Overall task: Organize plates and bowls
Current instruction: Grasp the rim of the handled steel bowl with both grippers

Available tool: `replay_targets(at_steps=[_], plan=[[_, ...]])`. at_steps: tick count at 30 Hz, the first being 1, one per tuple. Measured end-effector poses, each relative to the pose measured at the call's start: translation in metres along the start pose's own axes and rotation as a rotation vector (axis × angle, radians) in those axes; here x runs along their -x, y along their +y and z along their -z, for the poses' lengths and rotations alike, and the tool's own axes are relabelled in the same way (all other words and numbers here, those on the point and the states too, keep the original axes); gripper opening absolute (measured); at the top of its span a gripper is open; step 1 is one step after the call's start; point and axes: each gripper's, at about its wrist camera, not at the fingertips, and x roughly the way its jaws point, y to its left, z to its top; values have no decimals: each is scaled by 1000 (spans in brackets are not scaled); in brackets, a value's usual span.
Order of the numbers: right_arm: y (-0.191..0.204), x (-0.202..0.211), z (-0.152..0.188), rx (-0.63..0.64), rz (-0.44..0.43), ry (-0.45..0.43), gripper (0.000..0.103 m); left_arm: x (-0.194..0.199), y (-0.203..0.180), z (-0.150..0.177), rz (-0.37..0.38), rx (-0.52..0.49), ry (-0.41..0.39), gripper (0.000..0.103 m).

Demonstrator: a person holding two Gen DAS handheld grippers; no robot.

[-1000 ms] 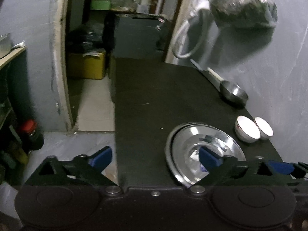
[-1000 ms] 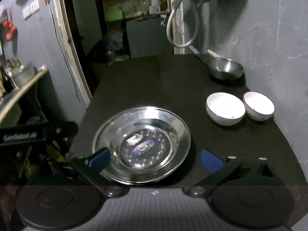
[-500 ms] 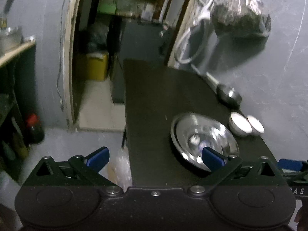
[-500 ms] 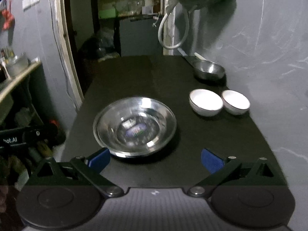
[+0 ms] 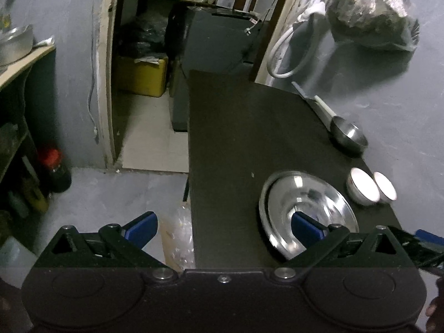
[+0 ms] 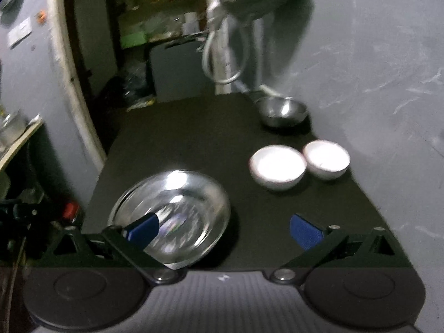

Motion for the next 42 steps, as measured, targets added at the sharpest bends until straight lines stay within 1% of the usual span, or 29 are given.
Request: replay_targets(at_steps=[2,5,7,10,12,14,16,17,19,21,23,25,27,29,31,32,33,35,36,37,38,39,40,41,42], plan=[[-16,-9,-16,-51,6,-23,103,-16,-11,-21,2,-28,16,102],[-42,-34,-45,-109,2,-56,103,-48,-34,-58,3,-80,57,102],[-61,-57,-68,-147,25,-64,103,-72,-52,-83,4,-95,77,102],[-86,-92,-97,-212,36,-81,103,-109,-80,-120,18,-104,89,102],[-101,-118,-111,-258,45,-62,103,-134,-100,-143,30,-111,91,102],[-111,-142,-119,-317,56,-39,103,-157,-118,-163,64,-120,107,102],[-115,-161,-121,-366,57,-29,103,-181,-138,-184,130,-104,130,102],[-117,-172,-121,-389,60,-27,103,-192,-147,-193,156,-101,131,102],[-119,-190,-123,-425,74,-20,103,-215,-170,-206,189,-130,124,102],[-121,-207,-124,-450,75,-16,103,-239,-191,-214,194,-170,126,102],[-123,-219,-123,-466,85,-9,103,-262,-209,-215,217,-201,145,102],[-122,-228,-125,-453,113,14,103,-288,-227,-214,247,-233,198,102],[-124,-236,-127,-436,127,18,103,-310,-240,-213,275,-257,253,102],[-126,-242,-129,-429,131,10,102,-325,-250,-211,274,-277,272,102],[-128,-247,-131,-421,141,14,96,-338,-258,-208,267,-294,276,101],[-130,-251,-132,-428,141,25,95,-343,-260,-207,263,-302,278,97],[-131,-253,-132,-441,137,27,91,-348,-261,-206,257,-311,283,95],[-132,-254,-133,-454,140,18,86,-353,-257,-205,252,-318,294,85],[-132,-257,-133,-456,145,16,83,-355,-257,-205,253,-315,293,81],[-133,-260,-133,-464,143,18,80,-358,-257,-204,257,-307,296,75],[-134,-262,-133,-476,136,20,78,-360,-258,-203,260,-301,306,70],[-135,-264,-133,-484,132,23,75,-361,-259,-202,266,-302,316,67],[-136,-264,-133,-487,132,23,72,-363,-260,-200,274,-310,330,59],[-136,-265,-134,-486,130,22,70,-365,-262,-198,279,-318,346,55],[-136,-267,-135,-485,124,22,65,-367,-264,-196,282,-324,364,54]])
